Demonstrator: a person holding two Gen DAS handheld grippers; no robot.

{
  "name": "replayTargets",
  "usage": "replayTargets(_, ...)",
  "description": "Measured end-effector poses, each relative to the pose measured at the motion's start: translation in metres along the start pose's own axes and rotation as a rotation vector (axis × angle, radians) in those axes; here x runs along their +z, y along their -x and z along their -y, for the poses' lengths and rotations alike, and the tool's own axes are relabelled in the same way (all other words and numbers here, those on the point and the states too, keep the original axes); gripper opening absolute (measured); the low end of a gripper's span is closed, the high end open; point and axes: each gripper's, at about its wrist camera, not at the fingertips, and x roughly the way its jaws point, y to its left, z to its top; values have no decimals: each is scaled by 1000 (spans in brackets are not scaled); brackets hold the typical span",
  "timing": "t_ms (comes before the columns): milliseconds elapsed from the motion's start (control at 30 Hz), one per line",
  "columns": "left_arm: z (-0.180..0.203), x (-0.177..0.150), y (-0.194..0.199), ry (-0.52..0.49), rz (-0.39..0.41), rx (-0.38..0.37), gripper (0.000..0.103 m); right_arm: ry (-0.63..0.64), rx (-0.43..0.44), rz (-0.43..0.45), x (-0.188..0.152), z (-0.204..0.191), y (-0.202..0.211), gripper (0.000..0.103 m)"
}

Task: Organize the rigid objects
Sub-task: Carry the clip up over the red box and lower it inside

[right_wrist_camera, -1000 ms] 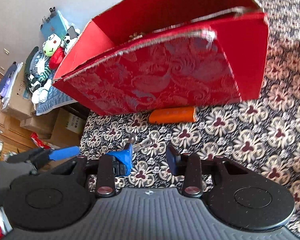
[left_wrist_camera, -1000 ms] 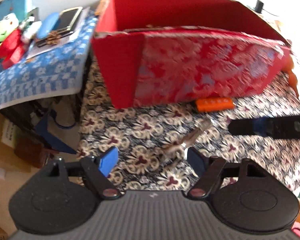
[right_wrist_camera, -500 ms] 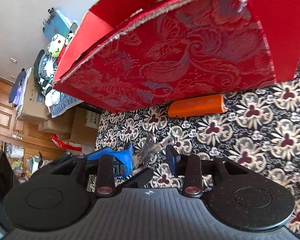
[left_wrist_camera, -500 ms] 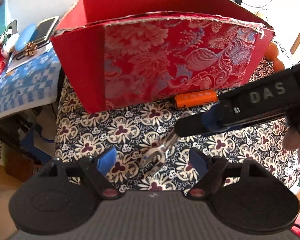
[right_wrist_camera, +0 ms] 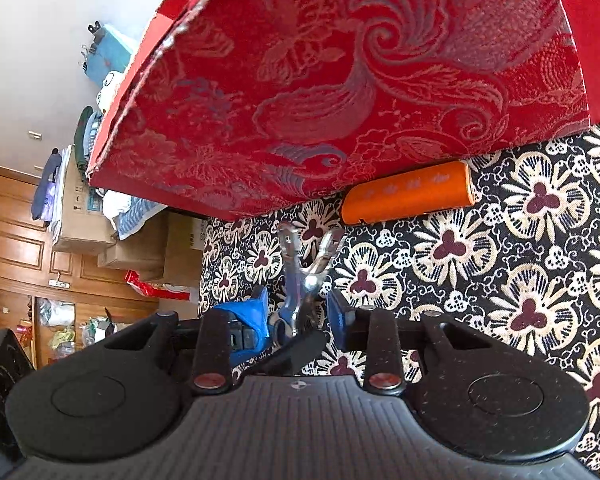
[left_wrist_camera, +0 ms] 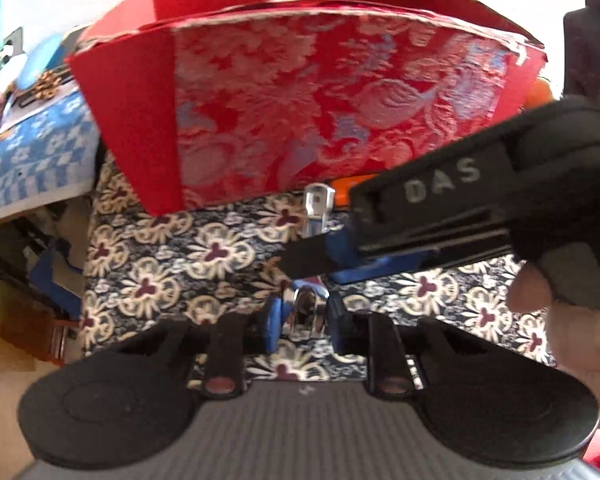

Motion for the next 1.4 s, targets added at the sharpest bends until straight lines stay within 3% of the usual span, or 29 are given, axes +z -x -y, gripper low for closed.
replayTargets(367, 28, 14, 17, -75, 52, -115, 20, -57, 61, 80, -9, 28, 58, 9)
replayTargets(833, 74, 60, 80, -294, 277, -368, 20, 12, 56, 379, -12, 13, 179, 7)
replayTargets(1100, 69, 103, 100, -324, 410, -360, 20, 155, 46, 459, 33, -29, 181, 7)
replayTargets(1233, 58, 126, 96, -306, 438, -316, 20, 205, 43, 439, 65, -40, 169, 7)
replayTargets(1400, 30, 151, 80, -236, 415, -272, 20, 221, 55, 356, 98, -46, 137, 7)
